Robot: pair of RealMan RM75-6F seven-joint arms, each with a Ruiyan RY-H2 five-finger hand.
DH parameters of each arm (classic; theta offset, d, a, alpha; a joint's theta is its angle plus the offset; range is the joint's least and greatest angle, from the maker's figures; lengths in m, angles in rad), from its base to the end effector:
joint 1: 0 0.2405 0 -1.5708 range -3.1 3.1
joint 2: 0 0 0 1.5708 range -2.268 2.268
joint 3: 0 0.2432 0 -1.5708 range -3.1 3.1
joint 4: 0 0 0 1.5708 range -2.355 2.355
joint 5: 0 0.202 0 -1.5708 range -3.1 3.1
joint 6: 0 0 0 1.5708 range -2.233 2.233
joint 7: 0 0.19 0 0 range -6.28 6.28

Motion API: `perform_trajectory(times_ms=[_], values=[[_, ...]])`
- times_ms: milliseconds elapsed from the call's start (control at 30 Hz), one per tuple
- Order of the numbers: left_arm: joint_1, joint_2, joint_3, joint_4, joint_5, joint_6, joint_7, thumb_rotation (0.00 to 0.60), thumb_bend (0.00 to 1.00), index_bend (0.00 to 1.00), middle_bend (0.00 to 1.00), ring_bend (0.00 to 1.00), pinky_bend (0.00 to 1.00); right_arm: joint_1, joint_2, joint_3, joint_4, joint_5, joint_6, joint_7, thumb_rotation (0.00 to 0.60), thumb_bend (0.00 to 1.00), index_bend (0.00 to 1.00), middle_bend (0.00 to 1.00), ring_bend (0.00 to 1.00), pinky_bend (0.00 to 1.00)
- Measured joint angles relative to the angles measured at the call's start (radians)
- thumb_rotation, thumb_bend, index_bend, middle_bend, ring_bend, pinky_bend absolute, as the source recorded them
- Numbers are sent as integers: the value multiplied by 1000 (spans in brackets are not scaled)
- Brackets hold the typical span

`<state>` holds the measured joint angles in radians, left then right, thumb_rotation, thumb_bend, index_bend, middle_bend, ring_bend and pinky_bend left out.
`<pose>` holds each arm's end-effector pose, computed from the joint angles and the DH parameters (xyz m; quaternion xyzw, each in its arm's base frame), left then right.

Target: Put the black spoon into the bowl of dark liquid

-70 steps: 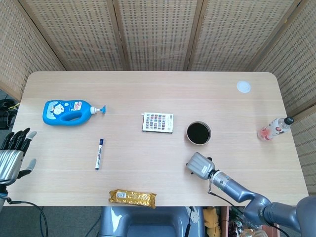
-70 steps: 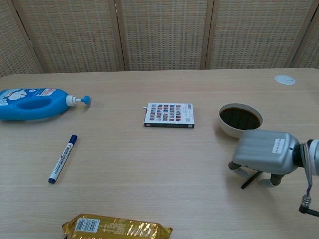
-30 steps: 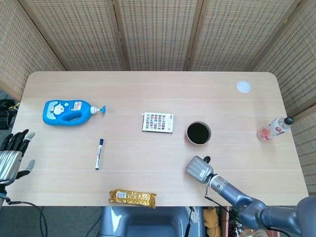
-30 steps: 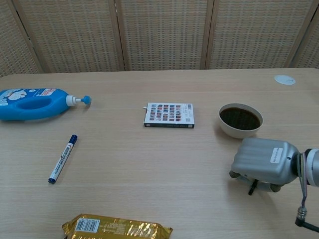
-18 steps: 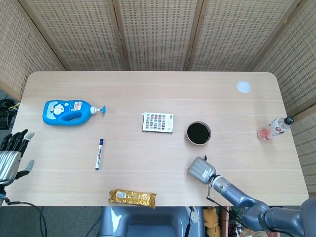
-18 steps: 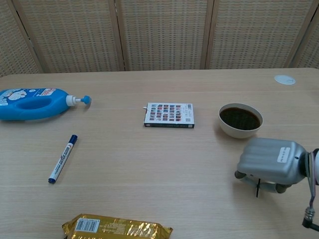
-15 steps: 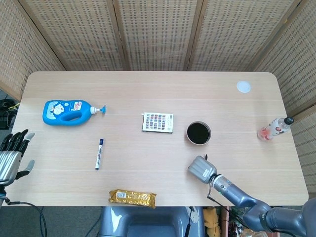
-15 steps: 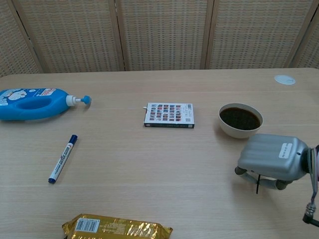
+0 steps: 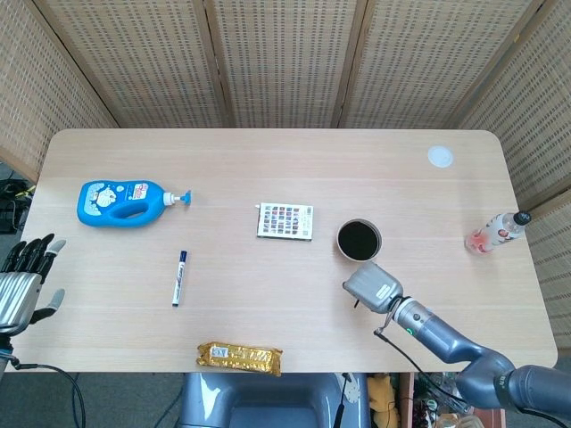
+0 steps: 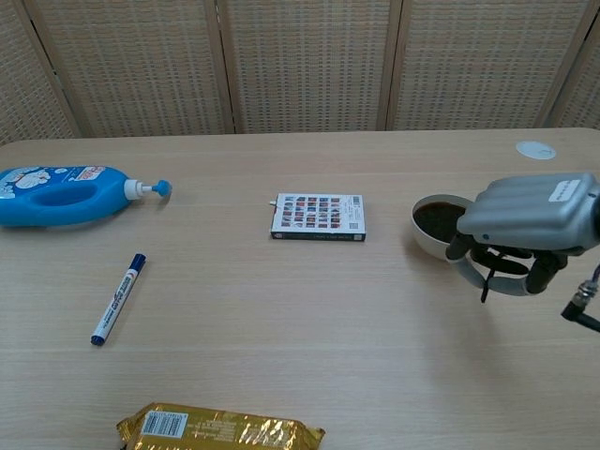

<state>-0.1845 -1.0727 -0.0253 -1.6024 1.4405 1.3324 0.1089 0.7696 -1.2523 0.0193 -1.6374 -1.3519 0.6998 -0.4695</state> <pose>-0.3033 0.2491 0.1511 -0.6559 -0.3689 -0.3077 0.5822 -0.1582 -0.3290 -0.0109 0.8965 -0.2085 0.1989 0.3366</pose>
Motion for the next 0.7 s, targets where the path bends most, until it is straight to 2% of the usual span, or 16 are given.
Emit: perform_trajectory(times_ms=[333, 700], values=[[-7, 1, 1, -8, 2, -9, 12, 600, 414, 0, 0, 0, 0, 74, 87, 72, -39, 92, -137, 228, 600, 662, 629, 840, 740, 708], [-1, 8, 3, -10, -1, -1, 14, 600, 413, 0, 0, 0, 0, 193, 72, 124, 59, 147, -339, 418, 600, 668, 629, 840, 740, 708]])
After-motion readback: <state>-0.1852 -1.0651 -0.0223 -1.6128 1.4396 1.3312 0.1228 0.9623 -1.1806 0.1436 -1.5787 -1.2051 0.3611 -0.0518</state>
